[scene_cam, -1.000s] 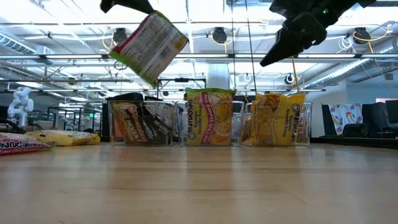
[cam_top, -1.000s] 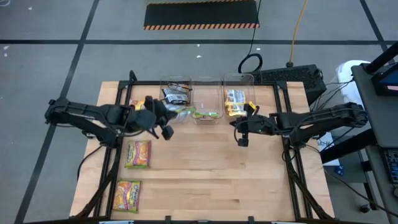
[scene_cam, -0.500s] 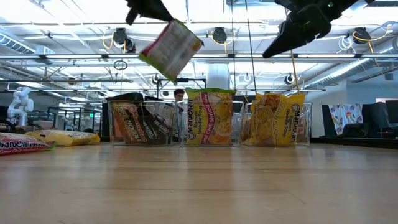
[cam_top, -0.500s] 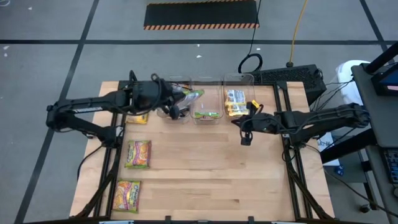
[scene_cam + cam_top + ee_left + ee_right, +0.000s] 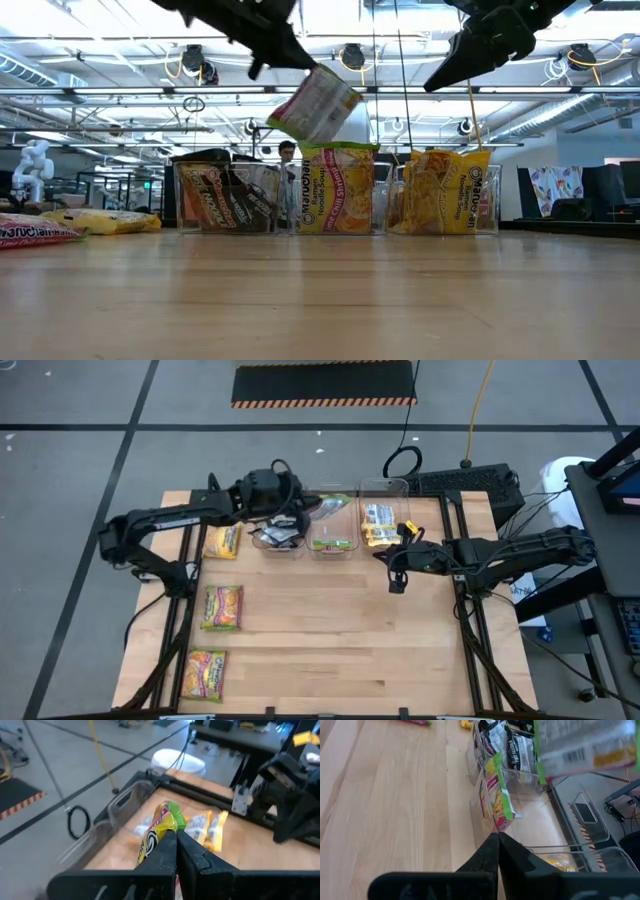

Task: Sort Maruchan noodles
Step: Put the green noodle pack into the middle transparent bin

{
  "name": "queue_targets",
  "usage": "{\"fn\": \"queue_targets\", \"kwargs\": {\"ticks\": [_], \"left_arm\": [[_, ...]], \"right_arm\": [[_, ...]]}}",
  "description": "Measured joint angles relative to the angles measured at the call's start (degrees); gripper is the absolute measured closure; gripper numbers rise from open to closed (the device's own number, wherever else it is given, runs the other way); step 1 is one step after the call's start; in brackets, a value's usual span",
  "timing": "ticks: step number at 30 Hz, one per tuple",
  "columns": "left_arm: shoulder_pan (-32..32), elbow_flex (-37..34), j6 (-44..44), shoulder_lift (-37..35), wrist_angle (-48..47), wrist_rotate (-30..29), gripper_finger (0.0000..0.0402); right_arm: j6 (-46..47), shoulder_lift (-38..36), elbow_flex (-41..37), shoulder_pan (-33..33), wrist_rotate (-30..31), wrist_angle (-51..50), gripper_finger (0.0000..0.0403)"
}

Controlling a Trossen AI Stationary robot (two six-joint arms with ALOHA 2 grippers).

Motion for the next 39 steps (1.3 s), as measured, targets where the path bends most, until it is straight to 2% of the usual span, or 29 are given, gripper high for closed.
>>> {"fn": "queue_targets", "kwargs": {"ticks": [10, 20, 26, 39], "left_arm": [[3.53, 0.02, -0.26, 9.15, 7.89, 7.83, 0.0402], [3.85, 0.02, -0.42, 16.14, 11.46, 11.91, 0.0402], [2.99, 0.02, -0.44, 18.47, 8.85, 14.15, 0.0402], [1.53, -0.04, 2.49, 16.86, -4.48, 14.08, 0.0402]], "right_arm": [[-0.20, 0.00, 0.00, 0.01, 0.00, 0.02, 0.0403], [-0.20, 0.00, 0.00, 0.00, 0.00, 0.00, 0.0403], [-0.07, 0.00, 0.00, 0.00, 0.00, 0.02, 0.0403], [1.53, 0.00, 0.00, 0.02, 0.00, 0.10, 0.0403]]}}
